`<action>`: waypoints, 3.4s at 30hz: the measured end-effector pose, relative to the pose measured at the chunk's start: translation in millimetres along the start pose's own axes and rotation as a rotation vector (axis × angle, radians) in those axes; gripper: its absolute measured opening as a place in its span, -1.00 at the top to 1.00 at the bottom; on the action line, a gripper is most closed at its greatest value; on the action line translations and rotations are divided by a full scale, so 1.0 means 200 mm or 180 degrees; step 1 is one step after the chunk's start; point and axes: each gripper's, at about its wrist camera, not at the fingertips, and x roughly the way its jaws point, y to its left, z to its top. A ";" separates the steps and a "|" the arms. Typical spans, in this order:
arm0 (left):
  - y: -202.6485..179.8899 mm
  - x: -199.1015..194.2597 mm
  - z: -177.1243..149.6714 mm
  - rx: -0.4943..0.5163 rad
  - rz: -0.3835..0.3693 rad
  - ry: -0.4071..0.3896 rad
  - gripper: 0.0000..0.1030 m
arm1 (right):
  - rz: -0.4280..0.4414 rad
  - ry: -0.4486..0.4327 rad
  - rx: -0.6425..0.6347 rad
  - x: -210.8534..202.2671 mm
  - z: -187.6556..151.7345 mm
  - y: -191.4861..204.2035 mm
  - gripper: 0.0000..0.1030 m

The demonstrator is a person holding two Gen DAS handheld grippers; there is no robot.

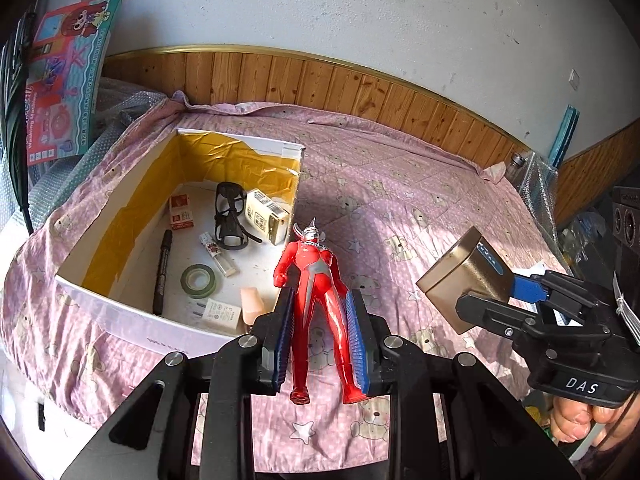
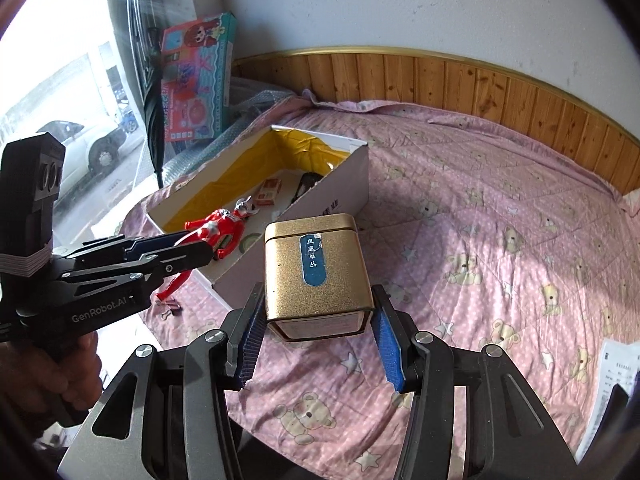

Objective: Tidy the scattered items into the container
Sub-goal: 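Carry the red figure with the left tool while the right carries the tin over the box, then lower the red figure with the left tool while the right lowers the tin into the box, then open both tools to release the figure and tin, then withdraw from the box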

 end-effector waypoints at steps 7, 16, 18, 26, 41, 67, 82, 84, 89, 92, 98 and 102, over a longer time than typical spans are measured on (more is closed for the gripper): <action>0.15 -0.03 0.07 0.0001 0.0232 -0.0030 0.48 | 0.0093 -0.0091 -0.0314 0.02 0.17 0.15 -0.02; 0.29 -0.04 0.15 0.0065 0.0447 -0.0028 0.48 | 0.0245 -0.0102 -0.0660 0.12 0.35 0.31 -0.02; 0.32 -0.03 0.16 0.0085 0.0490 -0.0001 0.48 | 0.0284 -0.0077 -0.0712 0.15 0.38 0.32 -0.02; 0.45 0.01 0.20 0.0217 0.0678 0.0151 0.48 | 0.0471 0.0105 -0.0853 0.29 0.47 0.37 -0.02; 0.61 0.22 0.23 0.0436 0.0866 0.0561 0.48 | 0.0802 0.0660 -0.0593 0.68 0.55 0.36 -0.02; 0.78 0.61 0.26 0.1127 0.0875 0.1608 0.47 | 0.0820 0.1180 -0.0443 1.04 0.62 0.38 -0.02; 0.77 0.66 0.23 0.1336 0.0961 0.1687 0.49 | 0.0608 0.1477 -0.0443 1.31 0.66 0.46 -0.02; 0.77 0.66 0.24 0.1327 0.0966 0.1695 0.49 | 0.0622 0.1507 -0.0421 1.33 0.65 0.45 -0.03; 0.79 0.64 0.25 0.1215 0.0969 0.1662 0.49 | 0.0693 0.1483 -0.0326 1.34 0.65 0.41 -0.05; 0.81 0.61 0.25 0.1144 0.0978 0.1628 0.48 | 0.0746 0.1414 -0.0270 1.32 0.67 0.39 -0.05; 0.81 0.57 0.26 0.1027 0.0967 0.1564 0.48 | 0.0758 0.1244 -0.0336 1.22 0.71 0.39 -0.05; 0.78 0.50 0.27 0.1014 0.0948 0.1493 0.48 | 0.0680 0.1096 -0.0539 1.10 0.71 0.40 -0.05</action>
